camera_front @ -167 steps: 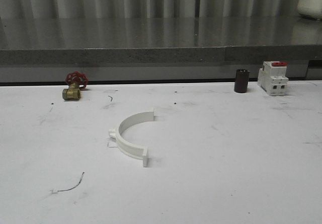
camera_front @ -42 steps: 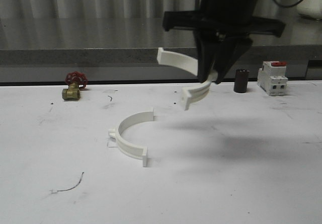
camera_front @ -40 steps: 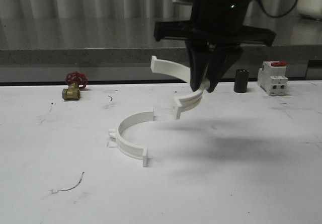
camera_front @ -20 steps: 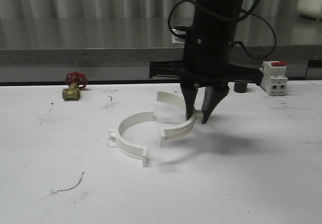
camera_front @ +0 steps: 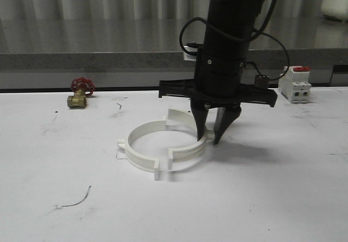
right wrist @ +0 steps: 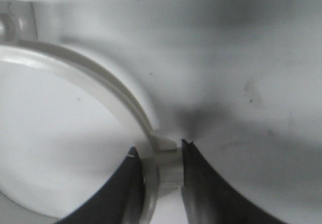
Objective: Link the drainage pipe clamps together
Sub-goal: 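Carry the clamp half to the placed half and lower it opposite, then push the right-held half against the placed half to close the ring, then open the right gripper and raise it away from the ring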
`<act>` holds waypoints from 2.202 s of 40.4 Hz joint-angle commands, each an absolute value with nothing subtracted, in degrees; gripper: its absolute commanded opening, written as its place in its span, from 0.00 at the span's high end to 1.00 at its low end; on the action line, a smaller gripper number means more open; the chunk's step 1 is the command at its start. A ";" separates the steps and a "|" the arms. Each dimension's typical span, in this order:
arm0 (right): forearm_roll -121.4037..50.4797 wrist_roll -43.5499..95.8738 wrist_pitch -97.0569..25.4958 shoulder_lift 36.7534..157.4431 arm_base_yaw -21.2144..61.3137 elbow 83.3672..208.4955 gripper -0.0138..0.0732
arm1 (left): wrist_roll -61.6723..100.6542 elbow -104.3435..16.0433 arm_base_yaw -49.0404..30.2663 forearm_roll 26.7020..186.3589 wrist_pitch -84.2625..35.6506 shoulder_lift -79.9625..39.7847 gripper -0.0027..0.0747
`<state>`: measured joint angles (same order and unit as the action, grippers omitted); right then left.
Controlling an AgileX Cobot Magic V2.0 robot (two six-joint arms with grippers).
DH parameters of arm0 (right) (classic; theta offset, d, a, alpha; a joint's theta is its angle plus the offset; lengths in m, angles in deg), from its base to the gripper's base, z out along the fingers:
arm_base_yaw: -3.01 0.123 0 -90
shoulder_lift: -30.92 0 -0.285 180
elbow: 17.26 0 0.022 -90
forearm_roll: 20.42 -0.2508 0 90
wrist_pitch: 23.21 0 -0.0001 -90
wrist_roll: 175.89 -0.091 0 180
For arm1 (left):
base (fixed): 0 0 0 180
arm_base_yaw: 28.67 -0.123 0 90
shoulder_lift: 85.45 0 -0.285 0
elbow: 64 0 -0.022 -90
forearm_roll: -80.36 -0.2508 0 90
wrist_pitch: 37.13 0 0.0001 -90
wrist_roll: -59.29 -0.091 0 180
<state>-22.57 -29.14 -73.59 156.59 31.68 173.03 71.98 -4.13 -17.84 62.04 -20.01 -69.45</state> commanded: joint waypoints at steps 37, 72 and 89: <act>-22.55 -29.35 -72.60 155.96 31.57 174.31 0.64 | 71.75 -5.72 -17.49 61.76 -24.71 -68.89 0.99; -22.68 -31.96 -73.14 155.18 31.57 174.31 0.25 | 71.75 -5.72 -17.49 61.76 -24.71 -68.89 0.99; -19.90 -28.14 -78.96 141.59 31.57 174.31 0.37 | 71.75 -5.72 -17.49 61.76 -24.71 -68.89 0.99</act>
